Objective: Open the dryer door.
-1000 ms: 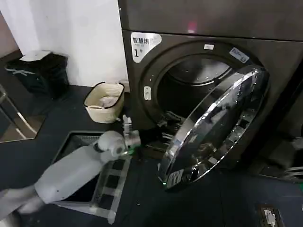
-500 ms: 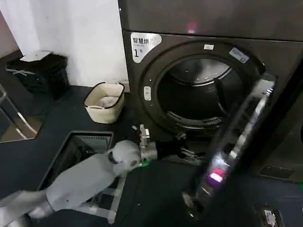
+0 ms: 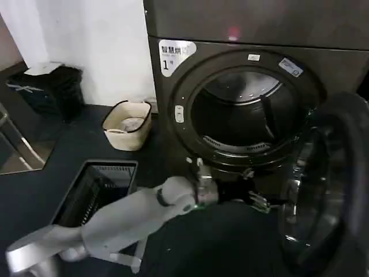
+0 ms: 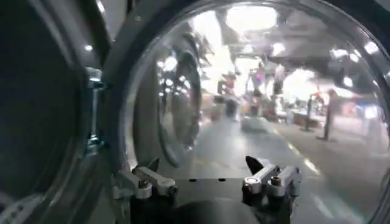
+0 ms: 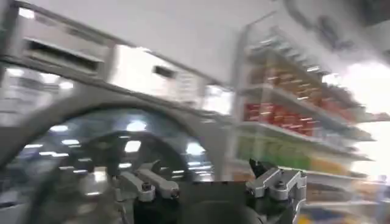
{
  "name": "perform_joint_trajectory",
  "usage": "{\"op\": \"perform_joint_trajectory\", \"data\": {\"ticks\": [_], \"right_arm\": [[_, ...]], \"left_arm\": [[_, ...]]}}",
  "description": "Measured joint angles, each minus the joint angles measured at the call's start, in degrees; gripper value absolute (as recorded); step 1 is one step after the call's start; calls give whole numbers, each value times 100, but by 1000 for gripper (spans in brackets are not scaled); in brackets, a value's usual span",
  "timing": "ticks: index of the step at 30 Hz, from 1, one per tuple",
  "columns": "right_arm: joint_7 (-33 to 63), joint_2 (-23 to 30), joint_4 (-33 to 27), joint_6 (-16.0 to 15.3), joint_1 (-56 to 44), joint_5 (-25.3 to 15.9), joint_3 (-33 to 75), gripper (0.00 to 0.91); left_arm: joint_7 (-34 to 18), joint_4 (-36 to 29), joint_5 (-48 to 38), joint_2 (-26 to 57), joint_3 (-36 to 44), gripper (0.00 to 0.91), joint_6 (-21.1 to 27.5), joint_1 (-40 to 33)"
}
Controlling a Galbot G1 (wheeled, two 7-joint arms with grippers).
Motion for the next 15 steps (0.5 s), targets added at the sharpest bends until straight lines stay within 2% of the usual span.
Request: {"op": "perform_joint_trajectory", "data": {"ticks": [4,15], "right_arm": [[106,5,-210,9,-65,-216,245,907],[174,-16,-333,-81,-220,-335,843,907]], "left_arm": [[-22,214,118,-356,123,907,-81,-3],[-192,940,639,-1305,9,907,-357,16]]}}
